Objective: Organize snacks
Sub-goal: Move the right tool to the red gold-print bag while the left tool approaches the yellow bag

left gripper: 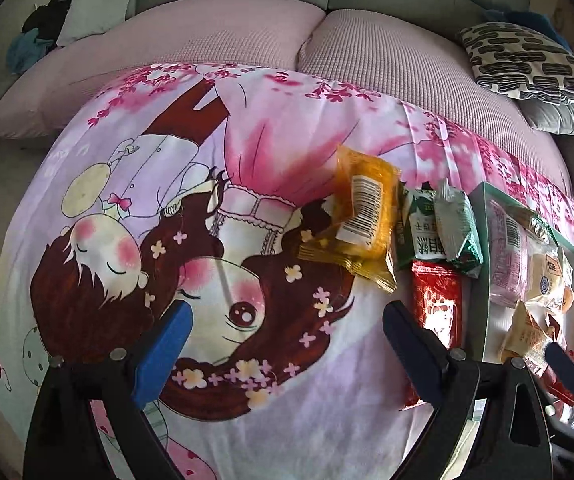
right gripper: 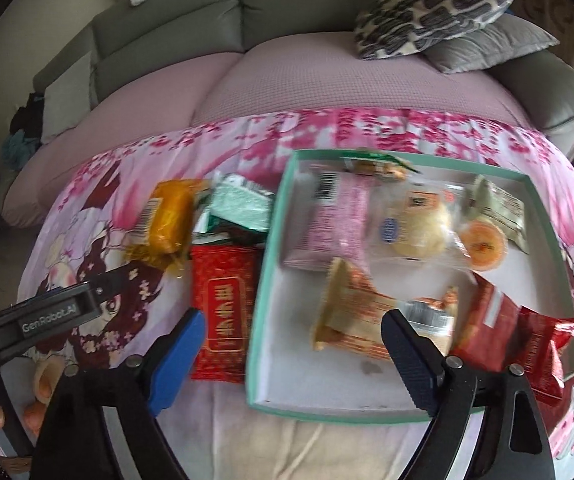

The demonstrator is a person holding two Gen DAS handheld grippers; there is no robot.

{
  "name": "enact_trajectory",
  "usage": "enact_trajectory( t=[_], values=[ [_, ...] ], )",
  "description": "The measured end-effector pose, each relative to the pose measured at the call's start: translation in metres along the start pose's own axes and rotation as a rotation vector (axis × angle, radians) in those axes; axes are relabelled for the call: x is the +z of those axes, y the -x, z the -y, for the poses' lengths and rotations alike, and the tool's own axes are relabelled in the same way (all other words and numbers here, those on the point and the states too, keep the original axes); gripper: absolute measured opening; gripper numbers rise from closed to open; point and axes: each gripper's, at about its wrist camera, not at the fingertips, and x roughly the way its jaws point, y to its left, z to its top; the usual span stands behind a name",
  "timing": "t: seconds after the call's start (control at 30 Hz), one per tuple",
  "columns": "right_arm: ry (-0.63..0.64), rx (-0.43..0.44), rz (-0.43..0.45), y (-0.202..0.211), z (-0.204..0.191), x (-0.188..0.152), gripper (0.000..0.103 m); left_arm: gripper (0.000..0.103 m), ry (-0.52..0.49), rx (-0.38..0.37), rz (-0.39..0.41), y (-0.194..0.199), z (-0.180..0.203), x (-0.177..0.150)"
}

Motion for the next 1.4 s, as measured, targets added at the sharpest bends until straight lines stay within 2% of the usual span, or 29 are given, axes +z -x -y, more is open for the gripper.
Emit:
enact_trajectory(
  t=[0.1,0.17,0.3,0.47,0.83,1.13,1.4],
  values=[
    [0.023,0.037,-0.026,-0.008,-0.016,0.004,0.080,0.096,-0.001,0.006,-0.002,-0.002,-0.002,0.004],
    [0.030,0.062,-0.046,-0.014,-0.024,0.008,0.079,0.096,-0.004,0.011,0.001,-0.003,-0.004,0.007],
    [0.055,0.090,-0.085,-0.027,-0.037,0.015,0.066,0.096,0.011,0.007,-0.002,-0.006,-0.011,0.012],
    [0.050,0.121,-0.129,-0.040,-0.043,0.023,0.062,0.096,0.024,0.014,-0.006,-0.014,-0.019,0.021],
    [0.057,0.076,-0.252,-0.076,-0.048,0.035,0.062,0.096,0.055,-0.024,-0.031,-0.030,-0.030,0.020],
    [0.087,0.005,-0.267,-0.091,-0.059,0.044,0.060,0.096,0.074,-0.034,-0.025,-0.028,-0.037,0.020],
    [0.083,-0.007,-0.283,-0.101,-0.067,0.042,0.061,0.096,0.079,-0.039,-0.024,-0.027,-0.039,0.020]
  ],
)
